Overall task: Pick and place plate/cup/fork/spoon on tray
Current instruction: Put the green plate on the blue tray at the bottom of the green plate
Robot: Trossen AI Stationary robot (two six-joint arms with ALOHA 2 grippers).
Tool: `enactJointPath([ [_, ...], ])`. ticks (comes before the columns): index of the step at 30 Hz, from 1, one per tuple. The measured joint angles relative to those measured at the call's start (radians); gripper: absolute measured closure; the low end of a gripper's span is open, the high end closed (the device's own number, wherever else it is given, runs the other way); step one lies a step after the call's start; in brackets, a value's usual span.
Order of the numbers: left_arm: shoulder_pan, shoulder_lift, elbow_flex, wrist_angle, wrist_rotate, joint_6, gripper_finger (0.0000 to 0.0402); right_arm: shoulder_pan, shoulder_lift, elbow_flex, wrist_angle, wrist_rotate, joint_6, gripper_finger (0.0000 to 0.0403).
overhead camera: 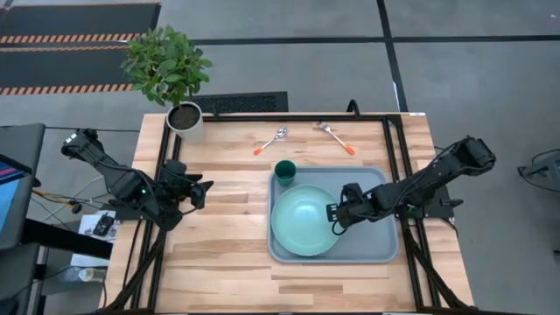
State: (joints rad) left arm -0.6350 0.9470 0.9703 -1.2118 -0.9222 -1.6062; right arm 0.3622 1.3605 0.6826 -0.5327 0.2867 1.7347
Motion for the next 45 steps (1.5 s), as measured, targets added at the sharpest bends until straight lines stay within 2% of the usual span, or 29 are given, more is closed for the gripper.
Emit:
enactJointPath([
  [21, 0.0, 0.0, 0.0, 0.0, -0.008, -0.001, 0.0164, -0.016, 0.004, -0.001, 0.03, 0.004, -0.066, 0.0389],
  [31, 0.0, 0.0, 0.0, -0.001, -0.009, 0.007, 0.0164, -0.016, 0.108, 0.0, 0.108, -0.022, -0.067, 0.0388],
  [45, 0.0, 0.0, 0.0, -0.001, -0.009, 0.009, 0.0164, -0.018, 0.111, 0.0, 0.099, -0.026, -0.067, 0.0348],
])
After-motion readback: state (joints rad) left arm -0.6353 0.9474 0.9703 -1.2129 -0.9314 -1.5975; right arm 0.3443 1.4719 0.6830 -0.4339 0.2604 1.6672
